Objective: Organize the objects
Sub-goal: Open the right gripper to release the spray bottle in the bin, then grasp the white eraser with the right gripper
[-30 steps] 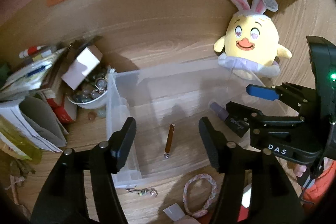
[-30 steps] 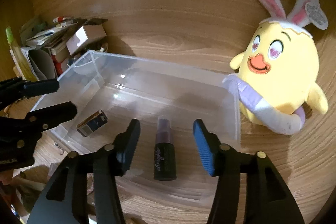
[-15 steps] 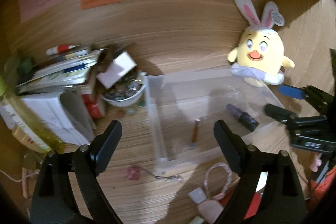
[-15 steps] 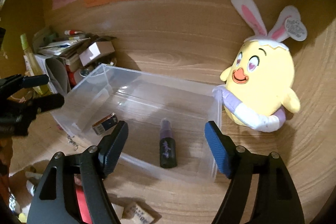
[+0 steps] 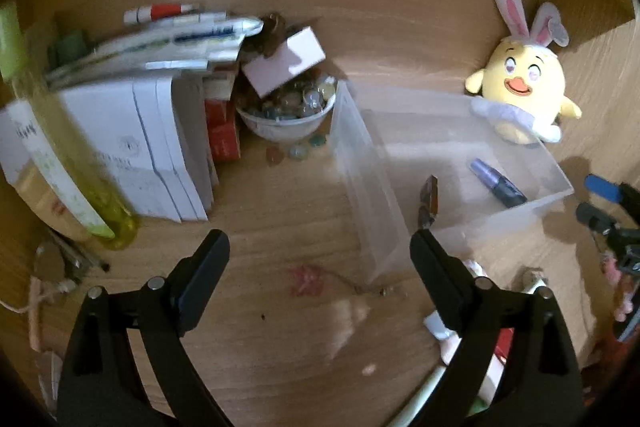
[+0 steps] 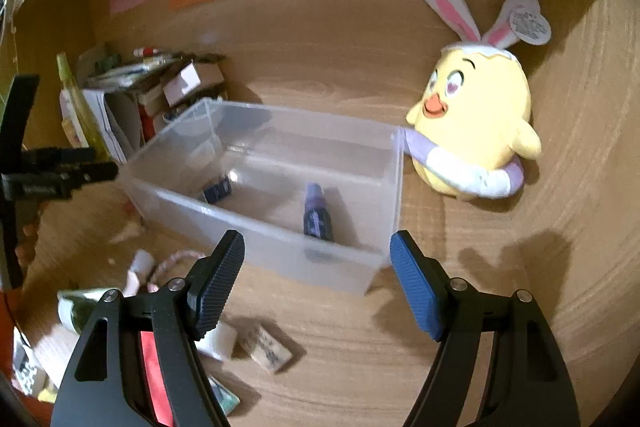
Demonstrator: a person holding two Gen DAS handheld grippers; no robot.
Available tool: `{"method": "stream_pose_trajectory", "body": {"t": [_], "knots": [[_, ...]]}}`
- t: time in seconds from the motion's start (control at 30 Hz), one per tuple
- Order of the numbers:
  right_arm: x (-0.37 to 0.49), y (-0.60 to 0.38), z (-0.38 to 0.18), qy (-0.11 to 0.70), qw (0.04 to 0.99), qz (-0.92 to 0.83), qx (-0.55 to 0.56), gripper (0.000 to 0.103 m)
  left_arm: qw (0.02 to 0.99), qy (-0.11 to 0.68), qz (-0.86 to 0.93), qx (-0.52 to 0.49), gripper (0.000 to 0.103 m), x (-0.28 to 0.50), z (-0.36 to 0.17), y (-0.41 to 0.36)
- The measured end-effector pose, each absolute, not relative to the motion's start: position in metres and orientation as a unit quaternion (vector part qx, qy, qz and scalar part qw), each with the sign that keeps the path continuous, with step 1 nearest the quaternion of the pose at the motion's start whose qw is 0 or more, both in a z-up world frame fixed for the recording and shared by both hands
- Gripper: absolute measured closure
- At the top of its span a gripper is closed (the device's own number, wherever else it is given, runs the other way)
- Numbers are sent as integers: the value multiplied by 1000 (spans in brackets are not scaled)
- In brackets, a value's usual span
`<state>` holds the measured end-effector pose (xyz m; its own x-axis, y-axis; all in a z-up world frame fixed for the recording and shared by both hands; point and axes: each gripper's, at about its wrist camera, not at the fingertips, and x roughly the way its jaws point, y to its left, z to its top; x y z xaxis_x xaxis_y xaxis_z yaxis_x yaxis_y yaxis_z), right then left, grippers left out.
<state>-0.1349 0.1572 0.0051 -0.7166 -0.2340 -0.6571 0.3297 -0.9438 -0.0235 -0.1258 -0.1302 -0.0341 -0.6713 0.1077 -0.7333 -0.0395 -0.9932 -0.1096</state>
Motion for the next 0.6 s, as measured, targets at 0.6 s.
{"method": "stream_pose_trajectory", "body": {"t": [0.6], "knots": [[-113, 166, -55, 91, 165, -877, 441, 30, 30, -23, 874, -484, 29, -141, -91, -141]]}}
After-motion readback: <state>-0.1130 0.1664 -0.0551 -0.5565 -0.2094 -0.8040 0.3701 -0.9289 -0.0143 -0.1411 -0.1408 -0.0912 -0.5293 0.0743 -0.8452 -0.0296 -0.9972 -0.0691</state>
